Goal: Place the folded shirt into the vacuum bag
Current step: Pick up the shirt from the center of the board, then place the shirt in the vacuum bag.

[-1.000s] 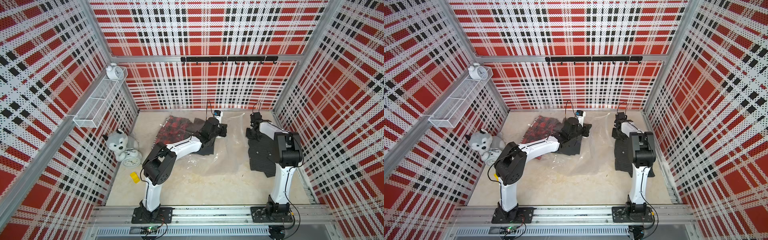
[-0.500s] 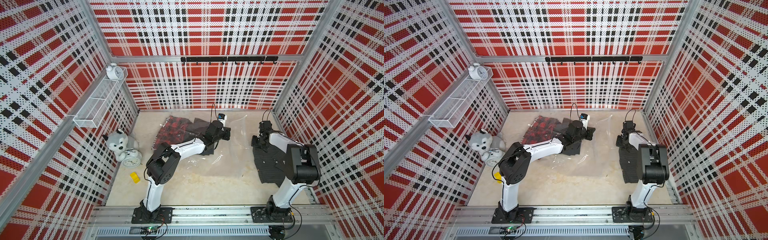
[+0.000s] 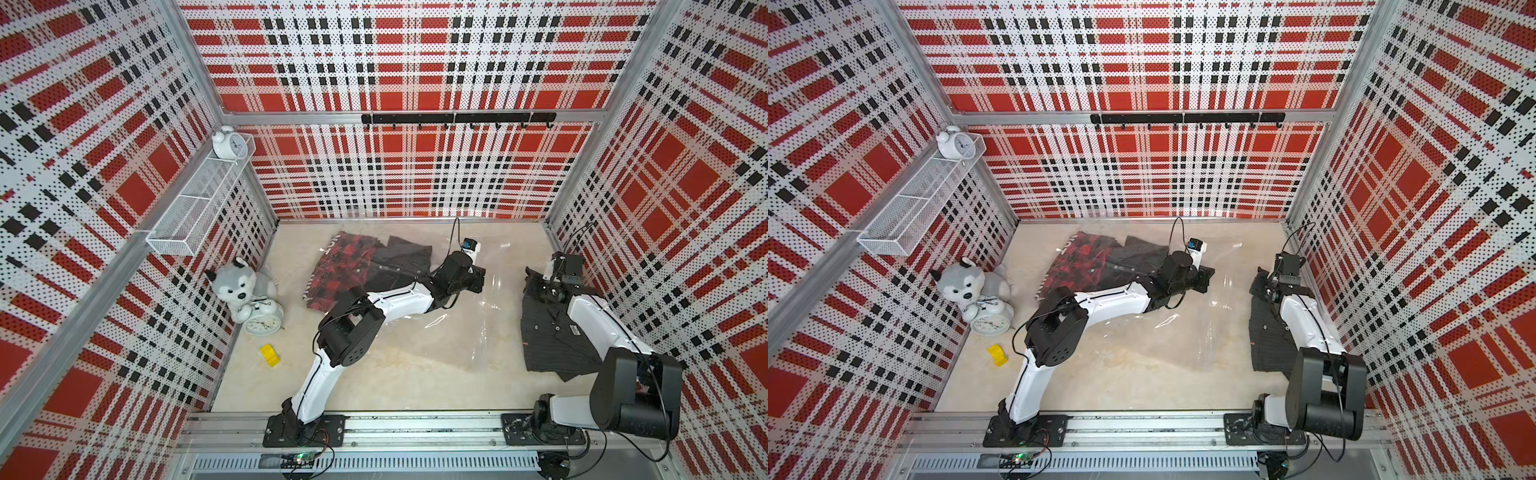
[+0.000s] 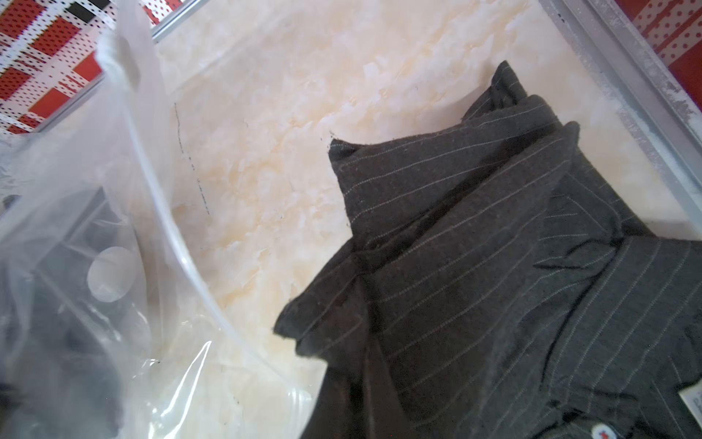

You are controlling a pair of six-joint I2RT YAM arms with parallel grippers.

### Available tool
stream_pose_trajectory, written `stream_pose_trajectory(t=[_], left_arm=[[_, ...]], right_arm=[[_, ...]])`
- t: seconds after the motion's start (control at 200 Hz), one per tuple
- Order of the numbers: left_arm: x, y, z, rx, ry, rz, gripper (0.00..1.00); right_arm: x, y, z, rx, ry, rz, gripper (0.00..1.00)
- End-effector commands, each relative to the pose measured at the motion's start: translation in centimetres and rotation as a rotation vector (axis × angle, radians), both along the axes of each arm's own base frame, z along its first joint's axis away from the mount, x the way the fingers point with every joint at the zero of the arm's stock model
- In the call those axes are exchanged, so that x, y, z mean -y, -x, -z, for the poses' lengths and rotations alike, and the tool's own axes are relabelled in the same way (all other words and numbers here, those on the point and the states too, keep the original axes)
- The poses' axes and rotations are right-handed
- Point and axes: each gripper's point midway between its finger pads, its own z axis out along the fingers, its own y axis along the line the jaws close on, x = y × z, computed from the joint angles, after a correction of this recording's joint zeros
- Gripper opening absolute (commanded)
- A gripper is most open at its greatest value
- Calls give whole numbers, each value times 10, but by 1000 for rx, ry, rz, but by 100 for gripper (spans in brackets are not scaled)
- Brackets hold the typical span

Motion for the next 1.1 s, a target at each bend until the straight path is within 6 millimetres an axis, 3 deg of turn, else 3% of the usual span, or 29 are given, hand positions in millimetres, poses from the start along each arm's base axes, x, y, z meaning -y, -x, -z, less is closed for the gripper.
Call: stream_pose_trajectory(t=[0.0, 0.256, 0.546, 0.807, 1.092], left_arm=[[13, 9, 13, -27, -15, 33, 0], [20, 10, 31, -51, -25, 41, 0], [35, 7, 43, -77, -9, 68, 0], [41, 10, 46, -98, 5, 88, 0], [39, 15, 28, -93, 34, 98, 0]], right_arm=[[-11, -1, -22, 90, -59, -31, 0], [-23, 9, -49, 169, -98, -65, 0], [-38, 10, -62, 233, -167, -114, 0], [-53, 2, -62, 280, -256, -144, 0], [-86, -20, -35, 238, -339, -173, 0]])
